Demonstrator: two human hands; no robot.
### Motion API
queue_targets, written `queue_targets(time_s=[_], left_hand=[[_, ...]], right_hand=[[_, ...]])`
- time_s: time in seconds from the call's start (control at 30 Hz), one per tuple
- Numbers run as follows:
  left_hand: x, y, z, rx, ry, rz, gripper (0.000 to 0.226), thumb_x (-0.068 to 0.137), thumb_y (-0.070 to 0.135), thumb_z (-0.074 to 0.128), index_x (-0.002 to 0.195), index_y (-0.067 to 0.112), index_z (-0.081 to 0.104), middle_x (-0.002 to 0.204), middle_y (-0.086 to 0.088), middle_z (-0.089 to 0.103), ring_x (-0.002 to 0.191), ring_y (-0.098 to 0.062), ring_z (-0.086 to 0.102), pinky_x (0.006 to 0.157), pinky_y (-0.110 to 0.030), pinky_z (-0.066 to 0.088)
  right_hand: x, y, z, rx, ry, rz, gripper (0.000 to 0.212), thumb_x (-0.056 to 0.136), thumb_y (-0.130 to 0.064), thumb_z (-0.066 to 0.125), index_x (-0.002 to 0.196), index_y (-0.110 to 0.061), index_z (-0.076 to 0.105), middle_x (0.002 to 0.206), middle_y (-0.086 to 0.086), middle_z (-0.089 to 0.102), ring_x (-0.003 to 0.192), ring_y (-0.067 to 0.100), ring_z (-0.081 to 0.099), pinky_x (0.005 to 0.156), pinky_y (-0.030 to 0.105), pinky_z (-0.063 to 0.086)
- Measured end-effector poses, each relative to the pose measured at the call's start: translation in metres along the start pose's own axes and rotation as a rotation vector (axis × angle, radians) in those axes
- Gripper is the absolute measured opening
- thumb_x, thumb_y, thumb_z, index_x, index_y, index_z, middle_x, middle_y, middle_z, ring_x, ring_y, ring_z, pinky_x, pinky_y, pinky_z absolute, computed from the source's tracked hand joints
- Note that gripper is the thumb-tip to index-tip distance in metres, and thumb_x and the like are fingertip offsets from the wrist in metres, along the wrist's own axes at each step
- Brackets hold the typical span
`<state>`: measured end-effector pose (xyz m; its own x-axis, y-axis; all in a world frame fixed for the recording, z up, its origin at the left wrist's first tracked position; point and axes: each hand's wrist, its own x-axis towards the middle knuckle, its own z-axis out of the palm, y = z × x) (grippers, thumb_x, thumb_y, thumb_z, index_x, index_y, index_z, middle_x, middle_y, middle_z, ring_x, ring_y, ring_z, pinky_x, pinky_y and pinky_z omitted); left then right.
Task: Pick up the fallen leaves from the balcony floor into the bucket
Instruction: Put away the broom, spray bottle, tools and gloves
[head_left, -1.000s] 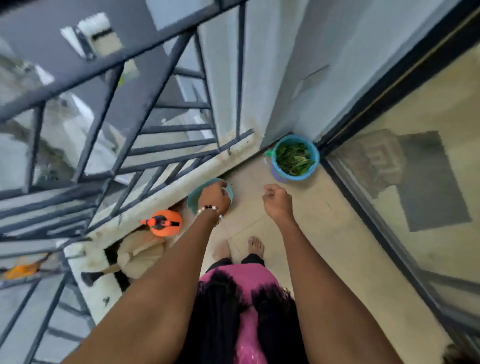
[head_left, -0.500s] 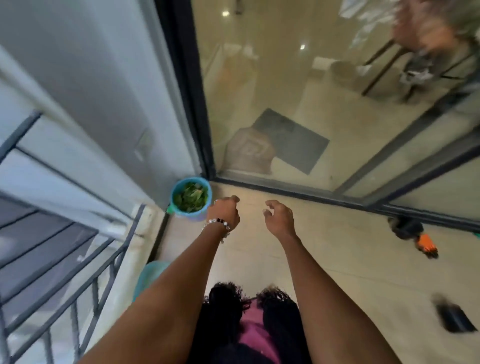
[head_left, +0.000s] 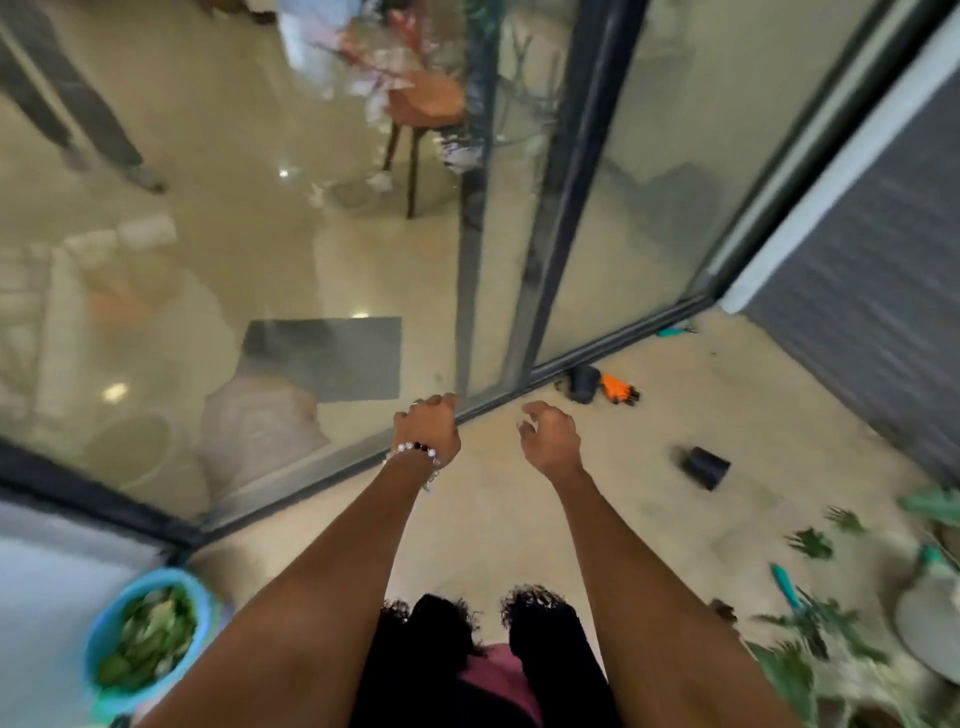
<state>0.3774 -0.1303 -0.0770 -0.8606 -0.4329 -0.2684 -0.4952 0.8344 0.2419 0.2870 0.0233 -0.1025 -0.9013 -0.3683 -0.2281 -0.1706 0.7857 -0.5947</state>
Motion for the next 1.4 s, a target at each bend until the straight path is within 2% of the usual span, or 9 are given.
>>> queue_targets(time_s=[0.23, 0.47, 0.7, 0.87, 1.0, 1.2, 1.4], left_hand=[[0.08, 0.096, 0.001, 0.008, -0.057, 0.243, 0.05, 0.095, 0.022, 0.047, 0.144, 0.025, 0.038, 0.14, -0.005, 0.05, 0.126, -0.03, 0.048, 0.099, -0.042, 0.04], [0.174, 0.179, 0.009, 0.076, -0.114, 0.486, 0.045, 0.094, 0.022, 0.049, 0.139, 0.024, 0.043, 0.138, -0.003, 0.051, 0.125, -0.027, 0.049, 0.1, -0.04, 0.04], [0.252, 0.263, 0.004, 0.154, -0.182, 0.709, 0.042, 0.093, 0.023, 0.048, 0.134, 0.026, 0.047, 0.128, -0.005, 0.058, 0.118, -0.029, 0.054, 0.094, -0.04, 0.044], [0.267, 0.321, 0.027, 0.221, -0.284, 0.876, 0.048, 0.092, 0.023, 0.051, 0.139, 0.024, 0.044, 0.135, -0.004, 0.054, 0.125, -0.027, 0.05, 0.101, -0.041, 0.042], [0.285, 0.366, 0.042, 0.255, -0.325, 0.95, 0.05, 0.093, 0.022, 0.051, 0.142, 0.025, 0.042, 0.138, -0.004, 0.051, 0.128, -0.028, 0.046, 0.1, -0.04, 0.039], [0.305, 0.467, 0.078, 0.378, -0.363, 1.094, 0.049, 0.093, 0.023, 0.05, 0.141, 0.026, 0.04, 0.14, 0.0, 0.049, 0.128, -0.027, 0.045, 0.1, -0.043, 0.037], [0.318, 0.566, 0.097, 0.425, -0.4, 1.147, 0.046, 0.096, 0.024, 0.048, 0.142, 0.024, 0.039, 0.141, -0.002, 0.048, 0.129, -0.028, 0.044, 0.1, -0.042, 0.034]], right_hand=[[0.032, 0.052, -0.049, 0.023, 0.156, 0.21, 0.031, 0.095, -0.021, 0.052, 0.126, -0.022, 0.057, 0.127, 0.004, 0.059, 0.124, 0.027, 0.046, 0.099, 0.041, 0.043], [0.088, 0.105, -0.089, 0.06, 0.266, 0.432, 0.032, 0.096, -0.024, 0.051, 0.128, -0.022, 0.056, 0.132, 0.005, 0.055, 0.126, 0.027, 0.045, 0.1, 0.04, 0.041], [0.133, 0.13, -0.14, 0.129, 0.415, 0.643, 0.033, 0.098, -0.024, 0.05, 0.131, -0.021, 0.055, 0.133, 0.004, 0.055, 0.128, 0.027, 0.044, 0.099, 0.039, 0.039], [0.144, 0.161, -0.152, 0.193, 0.481, 0.764, 0.034, 0.096, -0.025, 0.052, 0.13, -0.021, 0.055, 0.133, 0.005, 0.057, 0.125, 0.029, 0.047, 0.102, 0.04, 0.041], [0.152, 0.191, -0.167, 0.219, 0.514, 0.849, 0.032, 0.095, -0.025, 0.053, 0.126, -0.019, 0.057, 0.129, 0.007, 0.059, 0.123, 0.03, 0.048, 0.098, 0.041, 0.043], [0.156, 0.273, -0.217, 0.285, 0.635, 0.995, 0.03, 0.094, -0.024, 0.054, 0.124, -0.02, 0.059, 0.124, 0.008, 0.06, 0.12, 0.03, 0.05, 0.092, 0.036, 0.045], [0.167, 0.346, -0.26, 0.341, 0.626, 1.073, 0.034, 0.091, -0.024, 0.057, 0.124, -0.015, 0.06, 0.122, 0.011, 0.062, 0.117, 0.032, 0.054, 0.093, 0.036, 0.047]])
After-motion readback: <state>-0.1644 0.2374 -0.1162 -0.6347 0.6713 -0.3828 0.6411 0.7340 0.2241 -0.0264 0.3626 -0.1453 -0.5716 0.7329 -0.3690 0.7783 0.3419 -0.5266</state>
